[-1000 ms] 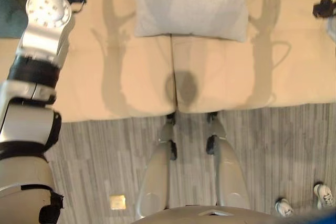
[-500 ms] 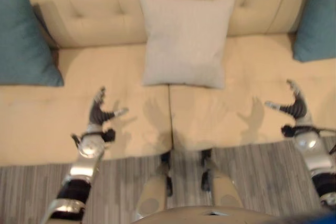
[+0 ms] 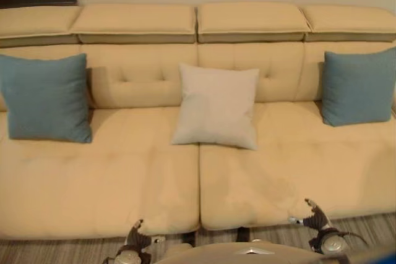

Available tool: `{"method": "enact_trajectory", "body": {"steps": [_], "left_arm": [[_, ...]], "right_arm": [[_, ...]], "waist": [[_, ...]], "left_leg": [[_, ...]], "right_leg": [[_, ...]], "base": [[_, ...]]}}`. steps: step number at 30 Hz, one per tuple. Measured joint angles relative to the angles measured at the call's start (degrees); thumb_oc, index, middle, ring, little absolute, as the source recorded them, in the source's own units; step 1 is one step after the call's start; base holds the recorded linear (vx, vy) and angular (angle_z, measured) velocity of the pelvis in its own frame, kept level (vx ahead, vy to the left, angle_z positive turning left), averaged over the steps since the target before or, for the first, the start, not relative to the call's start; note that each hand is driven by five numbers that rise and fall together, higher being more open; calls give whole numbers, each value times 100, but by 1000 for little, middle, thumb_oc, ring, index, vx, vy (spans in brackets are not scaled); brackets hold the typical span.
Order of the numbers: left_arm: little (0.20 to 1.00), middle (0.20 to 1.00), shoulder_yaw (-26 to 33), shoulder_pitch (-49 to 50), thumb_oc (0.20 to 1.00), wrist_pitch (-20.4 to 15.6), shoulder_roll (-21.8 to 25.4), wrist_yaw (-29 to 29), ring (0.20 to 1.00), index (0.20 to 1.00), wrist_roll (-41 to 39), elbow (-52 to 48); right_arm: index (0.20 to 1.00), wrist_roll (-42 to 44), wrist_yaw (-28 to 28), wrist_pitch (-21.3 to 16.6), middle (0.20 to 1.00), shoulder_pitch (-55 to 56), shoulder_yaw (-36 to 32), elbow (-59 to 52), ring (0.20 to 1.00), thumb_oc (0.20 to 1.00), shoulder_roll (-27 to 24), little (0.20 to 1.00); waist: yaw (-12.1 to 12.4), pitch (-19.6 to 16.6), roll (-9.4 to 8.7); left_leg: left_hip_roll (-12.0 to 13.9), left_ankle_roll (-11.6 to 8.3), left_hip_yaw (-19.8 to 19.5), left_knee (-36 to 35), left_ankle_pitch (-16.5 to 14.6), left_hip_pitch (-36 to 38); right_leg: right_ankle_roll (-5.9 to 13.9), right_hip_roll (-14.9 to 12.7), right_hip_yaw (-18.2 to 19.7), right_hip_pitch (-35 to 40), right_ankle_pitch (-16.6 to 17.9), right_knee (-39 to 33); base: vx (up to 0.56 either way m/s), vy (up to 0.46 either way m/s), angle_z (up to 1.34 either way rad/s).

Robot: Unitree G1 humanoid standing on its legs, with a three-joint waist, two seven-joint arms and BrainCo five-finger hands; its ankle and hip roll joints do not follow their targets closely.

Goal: Pick up all the scattered cushions and arrange them neatly on the sofa.

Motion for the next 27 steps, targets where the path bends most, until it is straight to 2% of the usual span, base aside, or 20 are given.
{"method": "enact_trajectory", "body": {"steps": [3, 5, 8, 9, 10, 11, 12, 13, 14, 15, 17, 18, 20, 21, 22, 23, 24, 25, 26, 27], "left_arm": [[1000, 1000, -33, -9, 1000, 55, -41, -21, 1000, 1000, -4, 16], [1000, 1000, -3, -130, 1000, 51, -22, -75, 1000, 1000, -47, 56], [1000, 1000, -66, -247, 1000, 40, -109, -112, 1000, 1000, -46, 41], [1000, 1000, -205, -377, 1000, 43, -181, -113, 1000, 1000, -43, 35], [1000, 1000, -269, -429, 1000, 42, -229, -125, 1000, 1000, -42, 16], [1000, 1000, -603, -560, 1000, 30, -308, -122, 1000, 1000, -36, -352], [1000, 1000, -642, -690, 1000, 2, -367, -122, 1000, 1000, -37, -464], [1000, 1000, -705, -851, 1000, -15, -377, -128, 1000, 1000, -38, -522], [1000, 1000, -765, -848, 1000, -31, -342, -124, 1000, 1000, -25, -498], [1000, 1000, -834, -839, 1000, -70, -275, -138, 1000, 1000, 17, -355], [1000, 1000, -796, -757, 1000, -66, -215, -153, 1000, 1000, 17, -125], [1000, 1000, -799, -673, 1000, -56, -187, -181, 1000, 1000, 19, 63], [1000, 1000, -625, -651, 1000, -53, -189, -185, 1000, 1000, 1, 51], [1000, 1000, -624, -615, 1000, -76, -75, -185, 1000, 1000, 17, 36], [1000, 1000, -630, -693, 1000, -40, 60, -194, 1000, 1000, 86, 42], [1000, 1000, -626, -715, 1000, -23, 8, -193, 1000, 1000, 157, 40], [1000, 1000, -580, -684, 1000, -2, 49, -208, 1000, 1000, 200, 72], [1000, 1000, -501, -722, 1000, -9, 37, -213, 1000, 1000, 200, 99], [1000, 1000, -397, -745, 1000, 32, -19, -215, 1000, 1000, 196, 140], [1000, 1000, -354, -711, 1000, 49, -54, -223, 1000, 1000, 191, 146]], "right_arm": [[1000, 137, 50, 31, 1000, -14, 1, 130, 1000, 1000, 25, 1000], [1000, 213, 78, 31, 1000, -95, 58, 244, 1000, 1000, 85, 1000], [1000, 215, 102, 58, 1000, -28, 52, 307, 1000, 1000, 16, 1000], [1000, 215, 132, 97, 1000, -71, 47, 391, 1000, 1000, 52, 1000], [1000, 215, 154, 98, 1000, -61, 55, 390, 1000, 1000, 62, 1000], [1000, 215, 174, 112, 1000, -77, 37, 407, 1000, 1000, 38, 1000], [1000, 213, 187, 122, 1000, -84, 33, 414, 1000, 1000, 65, 1000], [1000, 213, 201, 157, 1000, -122, 2, 543, 1000, 1000, 194, 1000], [1000, 207, 203, 158, 1000, -82, -12, 539, 1000, 1000, 278, 1000], [1000, 199, 194, 192, 1000, -85, 0, 594, 1000, 1000, 377, 1000], [1000, 171, 187, 209, 1000, -32, -11, 602, 1000, 1000, 466, 1000], [1000, 148, 185, 268, 1000, 35, -13, 663, 1000, 1000, 536, 1000], [1000, 103, 225, 332, 1000, 87, 11, 636, 1000, 1000, 582, 1000], [1000, 100, 230, 334, 1000, 151, 18, 638, 1000, 1000, 623, 1000], [1000, 100, 224, 335, 1000, 72, 32, 652, 1000, 1000, 645, 1000], [1000, 98, 233, 330, 1000, -34, 63, 637, 1000, 1000, 589, 1000], [1000, 99, 236, 322, 1000, -74, 89, 647, 1000, 1000, 557, 1000], [1000, 96, 275, 367, 1000, -194, 174, 925, 1000, 1000, 564, 1000], [1000, 102, 275, 396, 1000, -211, 164, 857, 1000, 1000, 527, 1000], [1000, 103, 306, 398, 1000, -164, 150, 856, 1000, 1000, 450, 1000]], "waist": [[0, 39, -17], [-18, 106, -263], [-142, 71, -209], [-200, 73, -183], [-245, 75, -189], [-355, 107, -74], [-405, 121, -75], [-442, 154, -217], [-471, 69, -450], [-458, 35, -592], [-481, -18, -758], [-457, -12, -794], [-434, 2, -724], [-425, -29, -748], [-333, 80, -745], [-261, 166, -716], [-347, 199, -624], [-169, 246, -463], [-114, 250, -301], [-137, 197, -146]], "left_leg": [[128, -72, 20, 338, -57, -179], [51, -192, 51, 1383, -352, -357], [222, -270, 22, 1866, -624, -172], [317, -458, -154, 2431, -1005, -138], [362, -519, -234, 2530, -1059, -83], [381, -604, -524, 2213, -1300, 85], [280, -568, -526, 1939, -1479, 197], [51, -240, -417, 1477, -1543, 256], [-130, -209, -367, 1497, -1538, 275], [-324, 27, -235, 1561, -1573, 212], [-578, 130, -139, 1880, -1607, 54], [-697, 221, -92, 2100, -1637, -81], [-651, 345, -66, 2083, -1689, -95], [-703, 327, -5, 2130, -1634, -131], [-809, 486, 125, 2578, -1809, -405], [-742, 510, 261, 2609, -1814, -386], [-853, 657, 279, 2680, -1731, -495], [-675, 802, 481, 2549, -1606, -563], [-576, 800, 448, 2430, -1503, -563], [-492, 810, 330, 2174, -1346, -506]], "right_leg": [[-281, 58, -213, -19, -25, -29], [-481, -178, -291, -52, 54, -10], [-419, -301, -278, -118, 23, 57], [-414, -375, -273, -195, 122, 169], [-365, -431, -269, -261, 156, 207], [-89, -537, -171, -532, 313, 392], [-31, -642, -119, -628, 365, 422], [212, -889, -67, -778, 458, 471], [154, -1038, 47, -822, 481, 430], [328, -1206, 205, -906, 468, 407], [315, -1391, 270, -920, 450, 336], [456, -1521, 313, -1014, 266, 408], [710, -1509, 306, -1064, 138, 408], [714, -1446, 254, -1060, 135, 447], [407, -1440, 138, -1270, 1285, 752], [634, -1427, 323, -1333, 1594, 711], [284, -1406, 367, -1294, 1906, 591], [-118, -1241, 352, -1399, 2113, 520], [318, -1104, 364, -1529, 1150, 1230], [463, -917, 344, -1548, 402, 1873]], "base": [[-202, 44, 30], [-130, 92, 4], [-178, 194, 9], [-235, 286, -1], [-328, 398, -12], [-227, 271, 4], [-392, 480, 8], [-238, 300, 9], [-436, 505, -20], [-200, 210, -36], [-300, 287, -26], [-320, 254, -2], [-418, 196, -7], [-436, 195, -37], [-339, 190, -63], [-414, 234, -39], [-352, 201, -45], [-158, 83, -26], [-221, 41, -29], [-150, 5, -4]]}}
